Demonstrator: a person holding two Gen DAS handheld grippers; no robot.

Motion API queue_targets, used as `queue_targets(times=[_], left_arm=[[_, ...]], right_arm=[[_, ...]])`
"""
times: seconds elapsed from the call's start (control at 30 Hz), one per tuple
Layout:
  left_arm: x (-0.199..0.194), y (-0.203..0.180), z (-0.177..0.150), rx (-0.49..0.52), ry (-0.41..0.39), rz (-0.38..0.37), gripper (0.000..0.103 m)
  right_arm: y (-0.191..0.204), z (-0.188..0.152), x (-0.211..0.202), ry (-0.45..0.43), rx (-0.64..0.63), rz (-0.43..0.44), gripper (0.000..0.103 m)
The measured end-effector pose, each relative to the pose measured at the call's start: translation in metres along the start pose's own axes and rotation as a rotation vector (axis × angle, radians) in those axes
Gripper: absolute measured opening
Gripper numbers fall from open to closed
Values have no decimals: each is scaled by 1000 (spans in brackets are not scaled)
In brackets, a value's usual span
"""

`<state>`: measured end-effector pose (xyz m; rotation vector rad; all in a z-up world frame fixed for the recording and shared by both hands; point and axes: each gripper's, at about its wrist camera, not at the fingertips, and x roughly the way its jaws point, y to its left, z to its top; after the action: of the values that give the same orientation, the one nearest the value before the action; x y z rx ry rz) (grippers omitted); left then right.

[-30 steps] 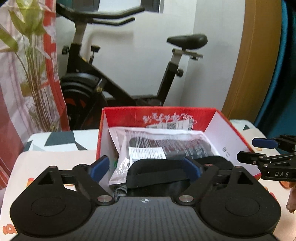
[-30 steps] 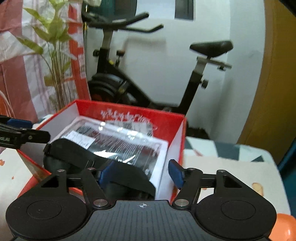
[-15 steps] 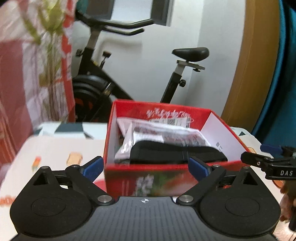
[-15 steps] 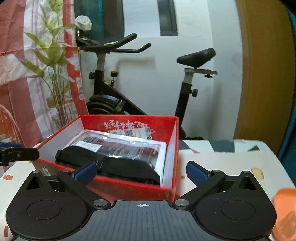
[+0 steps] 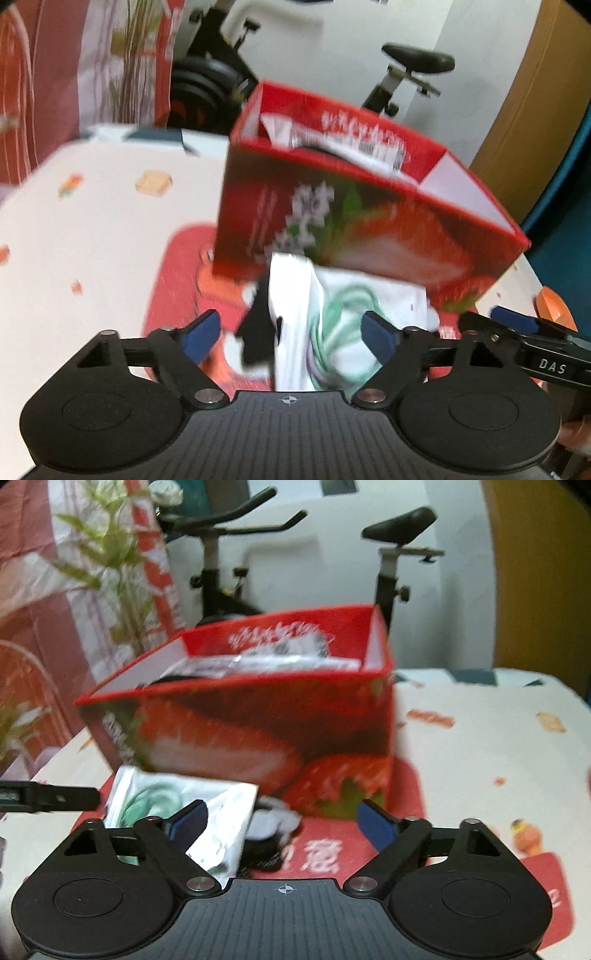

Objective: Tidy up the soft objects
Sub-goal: 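Move both tools down to the white bag of green cables, then close both tools on the edge of the cable bag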

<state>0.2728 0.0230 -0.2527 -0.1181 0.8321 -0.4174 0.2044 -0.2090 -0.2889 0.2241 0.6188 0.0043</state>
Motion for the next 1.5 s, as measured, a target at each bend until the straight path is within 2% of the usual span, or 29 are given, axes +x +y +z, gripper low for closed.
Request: queue_targets(times=[0.03,0.07,0.1,0.17,0.3,0.53,0.77,0.93,1.07,1.2,1.5], left_arm=[[2,0,-3,-3,10,-4,76],[4,0,-4,-5,21,-14,65],[5,0,-5,-7,30,-27,51],[8,0,-6,-9,43,-43,40],[9,3,-7,-18,41,-45,40],[17,7,0,-44,50,-48,40],[26,4,1,-33,54,-62,42],[24,-2,-1,-16,63,-85,42],[21,-5,-8,-18,75,-133,42],[24,-3,-15,-23,103,-132,38],[28,2,-22,-41,143,-169,36]], right_arm=[[2,-2,2,11,-3,18,80],[4,-2,4,22,-11,34,74],[6,-3,6,32,-23,46,67],[12,-4,9,48,-54,63,57],[14,-4,14,78,-58,102,42],[23,-5,25,109,-77,140,41],[20,-6,36,145,-38,156,40],[23,-7,33,142,-43,173,26],[19,-8,32,150,-8,175,26],[10,-15,30,146,31,201,31],[5,-25,26,119,48,183,33]])
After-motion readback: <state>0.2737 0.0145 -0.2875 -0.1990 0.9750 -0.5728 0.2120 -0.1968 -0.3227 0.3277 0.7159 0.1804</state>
